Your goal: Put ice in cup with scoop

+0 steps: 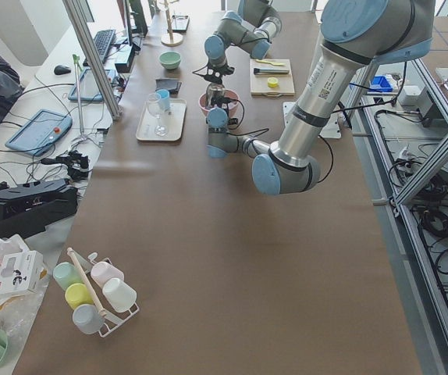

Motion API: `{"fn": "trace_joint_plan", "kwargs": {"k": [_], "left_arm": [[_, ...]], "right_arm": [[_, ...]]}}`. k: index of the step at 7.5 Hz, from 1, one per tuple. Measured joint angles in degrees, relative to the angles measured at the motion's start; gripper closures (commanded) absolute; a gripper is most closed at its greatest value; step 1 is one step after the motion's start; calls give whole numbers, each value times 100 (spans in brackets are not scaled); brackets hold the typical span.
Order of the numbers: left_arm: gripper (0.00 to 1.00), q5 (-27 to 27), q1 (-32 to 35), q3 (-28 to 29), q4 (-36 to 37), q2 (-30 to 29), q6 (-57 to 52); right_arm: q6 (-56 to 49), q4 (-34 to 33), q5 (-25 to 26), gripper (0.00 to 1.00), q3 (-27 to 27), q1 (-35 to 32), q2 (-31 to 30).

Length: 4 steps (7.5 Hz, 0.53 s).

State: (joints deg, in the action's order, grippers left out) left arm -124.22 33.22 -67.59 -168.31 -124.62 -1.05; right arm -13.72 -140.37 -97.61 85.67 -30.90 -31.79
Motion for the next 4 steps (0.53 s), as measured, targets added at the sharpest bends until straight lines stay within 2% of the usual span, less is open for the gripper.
{"fn": "trace_joint_plan", "kwargs": {"k": [4], "left_arm": [[3, 4, 16, 6, 33, 14, -8]], "right_arm": [[372, 336, -112, 100, 205, -1, -214]]}}
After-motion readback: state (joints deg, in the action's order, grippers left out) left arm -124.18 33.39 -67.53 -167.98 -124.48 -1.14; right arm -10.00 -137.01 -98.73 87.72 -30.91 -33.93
